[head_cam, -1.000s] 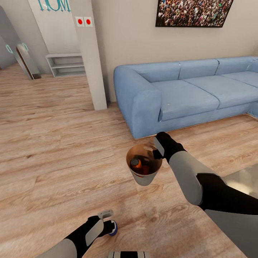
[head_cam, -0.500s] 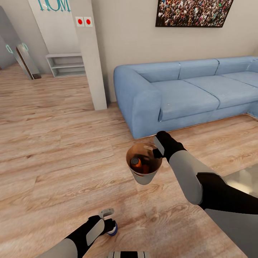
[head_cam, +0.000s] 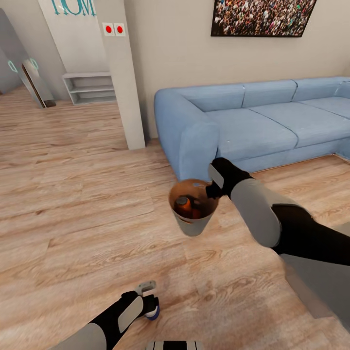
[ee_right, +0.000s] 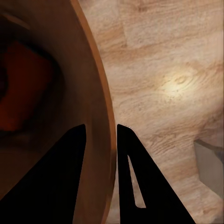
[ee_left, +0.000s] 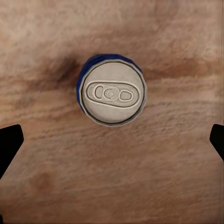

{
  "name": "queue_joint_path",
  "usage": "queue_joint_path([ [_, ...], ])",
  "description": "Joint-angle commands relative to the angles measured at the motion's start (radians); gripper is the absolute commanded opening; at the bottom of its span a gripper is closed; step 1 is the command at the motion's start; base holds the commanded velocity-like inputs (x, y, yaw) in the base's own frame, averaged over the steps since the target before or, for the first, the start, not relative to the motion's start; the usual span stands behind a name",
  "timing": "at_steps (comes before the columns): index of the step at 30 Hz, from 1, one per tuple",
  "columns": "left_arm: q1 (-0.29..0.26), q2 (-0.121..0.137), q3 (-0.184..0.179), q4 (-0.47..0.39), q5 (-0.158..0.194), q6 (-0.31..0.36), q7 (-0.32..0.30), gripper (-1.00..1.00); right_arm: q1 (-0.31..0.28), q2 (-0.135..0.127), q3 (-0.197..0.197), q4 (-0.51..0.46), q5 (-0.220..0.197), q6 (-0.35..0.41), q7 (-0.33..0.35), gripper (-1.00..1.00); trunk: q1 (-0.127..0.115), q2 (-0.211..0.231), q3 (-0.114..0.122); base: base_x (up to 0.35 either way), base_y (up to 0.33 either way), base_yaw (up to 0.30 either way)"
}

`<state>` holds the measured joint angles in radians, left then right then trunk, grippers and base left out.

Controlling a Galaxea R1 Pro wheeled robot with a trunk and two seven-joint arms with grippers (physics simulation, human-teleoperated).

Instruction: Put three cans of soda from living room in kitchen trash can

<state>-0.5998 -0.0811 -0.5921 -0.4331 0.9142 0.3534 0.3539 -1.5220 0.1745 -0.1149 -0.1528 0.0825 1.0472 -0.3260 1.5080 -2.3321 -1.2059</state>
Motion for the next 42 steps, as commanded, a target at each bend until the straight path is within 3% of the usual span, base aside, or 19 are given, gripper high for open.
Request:
queue_joint_path([
  [1,0.000,-0.001,0.000,0.000,0.000,-0.003,-0.001,1.00,-0.006,0.000,-0.007,0.008,-0.018,0.000,0.000,-1.00,0.000,0.000,0.000,0.000,0.000,0.000],
  [11,0.000,-0.002,0.000,0.001,-0.001,-0.022,-0.002,1.00,-0.026,0.000,-0.008,0.074,-0.035,0.000,-0.001,-1.00,0.000,0.000,0.000,0.000,0.000,0.000],
  [27,0.000,-0.002,0.000,0.003,0.000,-0.024,-0.001,1.00,-0.027,-0.002,-0.007,0.100,-0.035,0.000,-0.001,-1.00,0.000,0.000,0.000,0.000,0.000,0.000],
  [36,0.000,-0.002,0.000,0.004,0.000,-0.024,-0.002,1.00,-0.027,-0.001,-0.006,0.105,-0.035,0.000,-0.001,-1.00,0.035,-0.063,-0.028,0.000,0.000,0.000],
  [42,0.000,-0.002,0.000,0.002,0.000,-0.062,-0.002,1.00,-0.027,-0.001,-0.005,0.105,-0.035,0.000,-0.002,-1.00,0.058,-0.105,-0.047,0.000,0.000,0.000],
])
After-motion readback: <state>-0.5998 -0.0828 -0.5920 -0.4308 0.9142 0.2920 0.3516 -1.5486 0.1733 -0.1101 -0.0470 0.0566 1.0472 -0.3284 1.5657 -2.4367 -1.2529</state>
